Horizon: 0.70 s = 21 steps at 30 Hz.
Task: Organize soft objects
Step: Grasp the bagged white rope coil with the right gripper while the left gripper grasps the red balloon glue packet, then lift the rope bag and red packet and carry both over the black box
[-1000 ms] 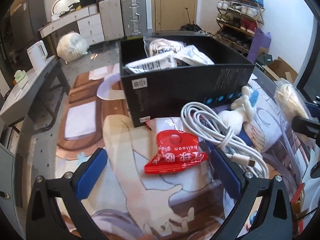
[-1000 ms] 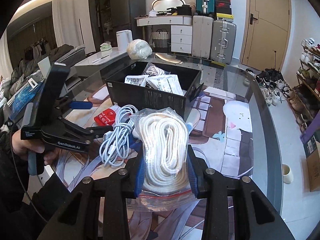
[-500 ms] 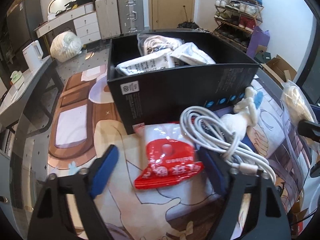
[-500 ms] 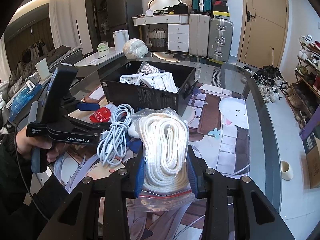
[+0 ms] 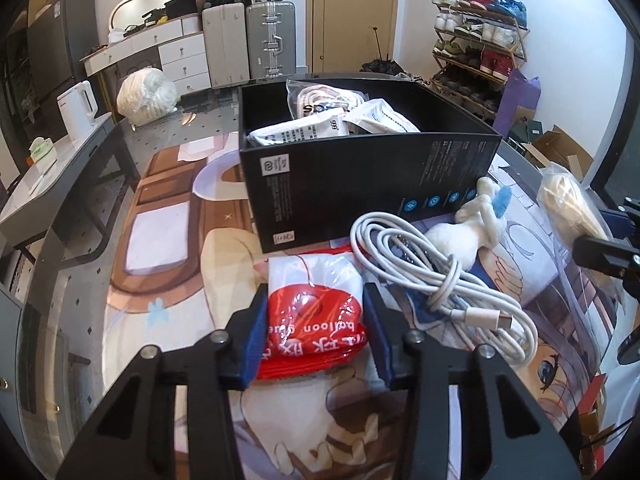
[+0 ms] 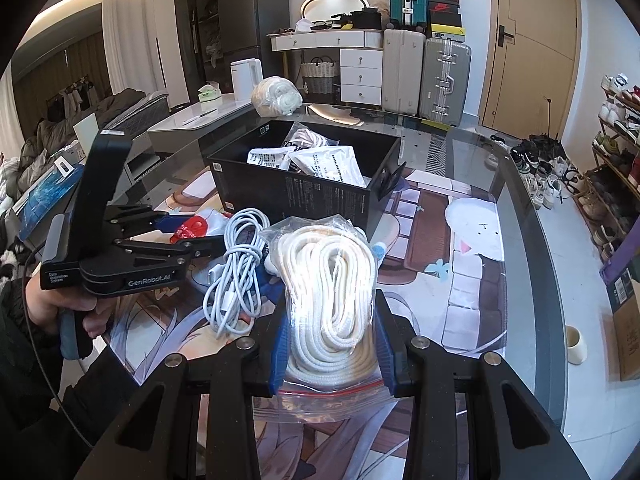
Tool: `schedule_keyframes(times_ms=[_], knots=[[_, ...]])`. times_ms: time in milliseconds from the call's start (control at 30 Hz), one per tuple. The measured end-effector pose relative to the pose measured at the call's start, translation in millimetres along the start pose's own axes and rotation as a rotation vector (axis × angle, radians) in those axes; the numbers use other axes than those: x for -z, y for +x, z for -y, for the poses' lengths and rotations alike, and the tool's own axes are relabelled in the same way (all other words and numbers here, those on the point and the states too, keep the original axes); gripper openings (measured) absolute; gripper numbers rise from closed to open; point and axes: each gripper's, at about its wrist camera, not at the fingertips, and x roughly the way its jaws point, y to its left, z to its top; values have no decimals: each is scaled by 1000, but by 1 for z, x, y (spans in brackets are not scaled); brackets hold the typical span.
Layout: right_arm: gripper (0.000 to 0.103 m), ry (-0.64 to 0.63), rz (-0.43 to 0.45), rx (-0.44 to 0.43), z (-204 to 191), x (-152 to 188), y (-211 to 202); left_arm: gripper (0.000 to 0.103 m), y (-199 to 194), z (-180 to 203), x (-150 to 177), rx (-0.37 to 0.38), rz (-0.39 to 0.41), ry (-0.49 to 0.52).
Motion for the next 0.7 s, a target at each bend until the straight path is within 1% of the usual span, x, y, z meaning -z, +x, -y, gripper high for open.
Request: schedule_keyframes(times_ms=[300,367,500,700], knots=[[37,-2,-5,13,-2,0,5,43,-16,-7,15,-30,18,-13],[37,0,-6,11,-2,0,7,43,-18,-10,18,-50,19,-16],[37,1,-1,11,-4,-1,9,43,-25,-16,19,-28,30,-37],[37,0,8,8,-4,-1,9,43,-38,-20,15,-28,66,-44]])
